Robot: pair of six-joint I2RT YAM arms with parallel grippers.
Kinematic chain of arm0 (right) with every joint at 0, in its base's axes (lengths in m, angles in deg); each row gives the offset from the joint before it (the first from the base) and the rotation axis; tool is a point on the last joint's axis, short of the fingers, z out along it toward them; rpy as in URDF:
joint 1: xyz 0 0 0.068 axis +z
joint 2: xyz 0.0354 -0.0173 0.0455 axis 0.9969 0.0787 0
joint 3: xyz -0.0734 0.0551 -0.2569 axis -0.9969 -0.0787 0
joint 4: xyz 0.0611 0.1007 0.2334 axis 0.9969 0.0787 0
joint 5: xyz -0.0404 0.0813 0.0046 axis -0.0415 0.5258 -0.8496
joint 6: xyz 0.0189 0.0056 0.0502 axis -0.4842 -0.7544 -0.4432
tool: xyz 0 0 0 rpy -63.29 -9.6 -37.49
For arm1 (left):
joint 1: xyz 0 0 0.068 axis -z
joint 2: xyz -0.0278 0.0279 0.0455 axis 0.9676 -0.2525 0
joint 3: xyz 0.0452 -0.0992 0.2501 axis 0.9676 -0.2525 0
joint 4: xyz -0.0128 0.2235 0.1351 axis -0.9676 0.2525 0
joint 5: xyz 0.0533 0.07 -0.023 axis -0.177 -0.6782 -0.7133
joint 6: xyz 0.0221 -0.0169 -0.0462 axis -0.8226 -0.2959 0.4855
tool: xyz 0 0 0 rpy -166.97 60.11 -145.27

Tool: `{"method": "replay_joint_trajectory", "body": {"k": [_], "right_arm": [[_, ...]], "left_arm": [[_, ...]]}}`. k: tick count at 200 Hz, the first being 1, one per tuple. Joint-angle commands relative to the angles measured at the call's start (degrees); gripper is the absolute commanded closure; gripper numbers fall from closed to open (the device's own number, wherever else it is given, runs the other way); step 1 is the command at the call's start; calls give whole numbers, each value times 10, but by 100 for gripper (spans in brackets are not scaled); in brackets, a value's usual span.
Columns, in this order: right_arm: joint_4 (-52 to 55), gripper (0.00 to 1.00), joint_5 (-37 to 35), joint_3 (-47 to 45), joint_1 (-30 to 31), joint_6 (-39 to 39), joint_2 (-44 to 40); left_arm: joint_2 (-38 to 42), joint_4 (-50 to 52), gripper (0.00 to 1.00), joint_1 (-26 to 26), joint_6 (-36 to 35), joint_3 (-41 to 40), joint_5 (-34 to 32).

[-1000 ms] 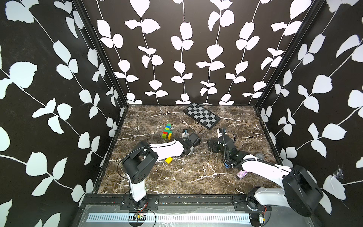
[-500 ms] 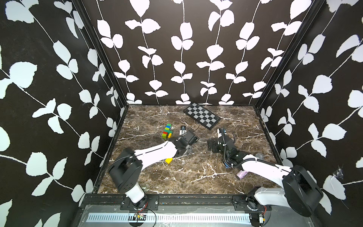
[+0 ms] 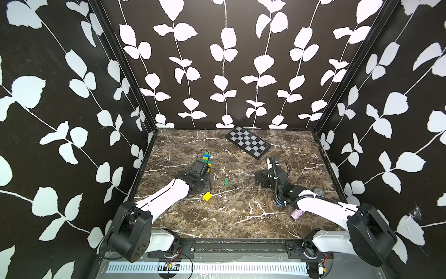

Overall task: Assemble the letter h with lego
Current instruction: Adjust the lego brick at the center of the board.

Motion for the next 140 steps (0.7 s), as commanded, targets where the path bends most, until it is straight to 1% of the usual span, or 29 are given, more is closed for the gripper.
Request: {"method": "replay_joint_trajectory", "body": {"k": [1, 25, 41, 64, 105, 140], "right_arm": [[-6, 1, 7, 20, 0, -9, 0], [4, 1, 26, 30, 0, -6, 10], [4, 0, 29, 32, 0, -6, 13], [5, 0, 31, 32, 0, -5, 14], [9, 1, 38, 38, 0, -7, 22], [12, 1, 42, 44, 0, -9, 34]], "left_arm": [[-21, -40, 38, -12, -36, -16, 79], [-60, -63, 36, -16, -54, -16, 108], [-89, -73, 36, -18, -60, -11, 144], [-111, -90, 37, -18, -50, -12, 184], [-84, -95, 37, -16, -1, -43, 235], [-31, -90, 37, -4, 50, -91, 234]]}}
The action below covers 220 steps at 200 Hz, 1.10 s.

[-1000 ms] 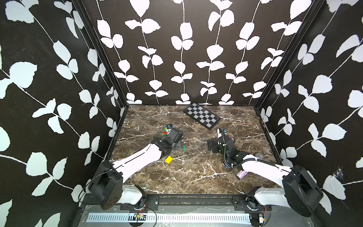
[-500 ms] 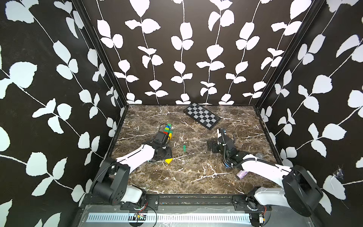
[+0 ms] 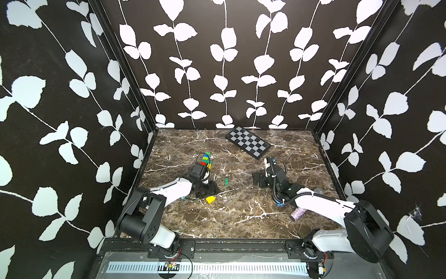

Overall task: Assemble the letter h with lego
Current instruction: Adjust the lego brick at the center of the board.

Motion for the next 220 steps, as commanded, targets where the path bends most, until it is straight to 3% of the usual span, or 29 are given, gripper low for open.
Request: {"method": "replay_joint_trajectory", "body": {"k": [1, 44, 75, 107, 141, 177, 220], "right_arm": [[-2, 1, 4, 22, 0, -9, 9], [16, 4, 14, 46, 15, -8, 35], [91, 10, -19, 103, 72, -10, 59], [187, 13, -87, 167, 182, -86, 90], [189, 16, -81, 211, 296, -165, 170], [223, 16, -119, 309, 374, -170, 264], [257, 17, -107, 380, 384, -215, 341]], "left_arm": [[33, 30, 37, 9, 44, -40, 15], [91, 0, 37, 14, 86, -81, 26], [108, -47, 37, 13, 107, -91, 56], [158, 54, 31, 8, 63, -35, -50], [198, 114, 19, -30, 33, 0, -181], [186, 83, 15, -77, 5, 3, -203], [185, 54, 12, -87, -18, -11, -200]]}}
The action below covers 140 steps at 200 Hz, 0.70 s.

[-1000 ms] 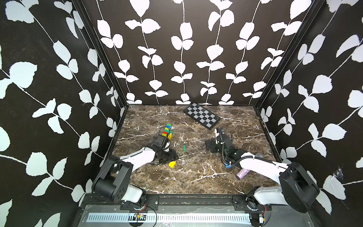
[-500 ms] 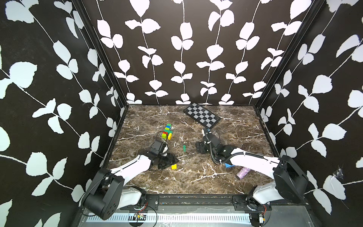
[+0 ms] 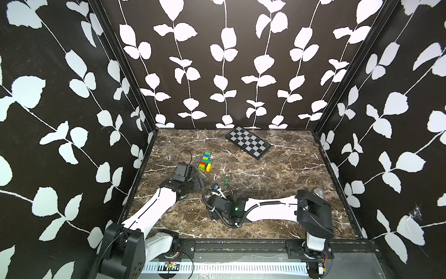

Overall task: Assemble the letter h with lego
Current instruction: Adjust the lego brick at the center of the board.

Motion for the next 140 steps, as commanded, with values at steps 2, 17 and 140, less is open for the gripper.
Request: {"method": "replay_joint_trajectory", "body": {"k": [2, 17, 140], "right_arm": [[43, 17, -18, 40, -1, -45, 31], [58, 19, -13, 74, -1, -45, 53], [81, 46, -10, 107, -5, -37, 123]], "left_arm": [[11, -17, 12, -3, -26, -9, -8], [20, -31, 11, -3, -27, -24, -3], [38, -74, 1, -3, -31, -56, 42]]}}
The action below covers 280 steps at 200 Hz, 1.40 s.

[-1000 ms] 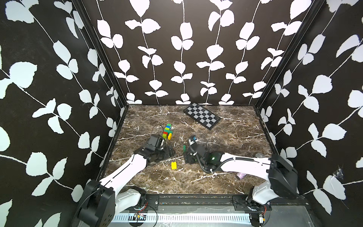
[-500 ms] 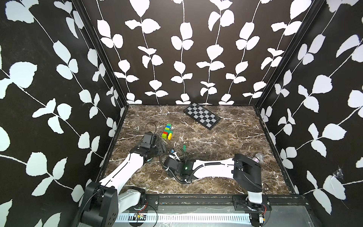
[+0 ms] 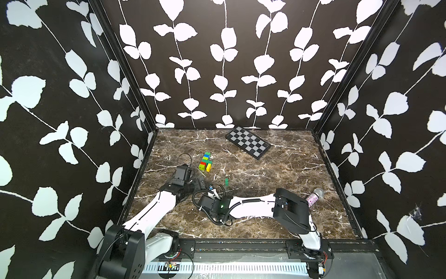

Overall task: Assemble the letter h with lego
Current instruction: Adjust the lego brick at the center of the board.

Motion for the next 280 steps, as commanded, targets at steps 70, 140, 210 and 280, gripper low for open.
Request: {"method": "replay_joint_trajectory", "body": {"k": [70, 140, 210, 280], "right_arm": [[-115, 78, 41, -82, -23, 50, -29], [-340, 94, 144, -263, -76, 215, -181], [-208, 100, 315, -333, -203, 447, -359], [-276, 100, 370, -436, -254, 511, -470]], "left_arm": [[0, -12, 5, 0, -2, 0, 5], [-27, -97, 14, 1, -7, -11, 138], [-37, -259, 17, 84, 14, -21, 305], [-123, -318, 26, 122, 33, -2, 369]]}}
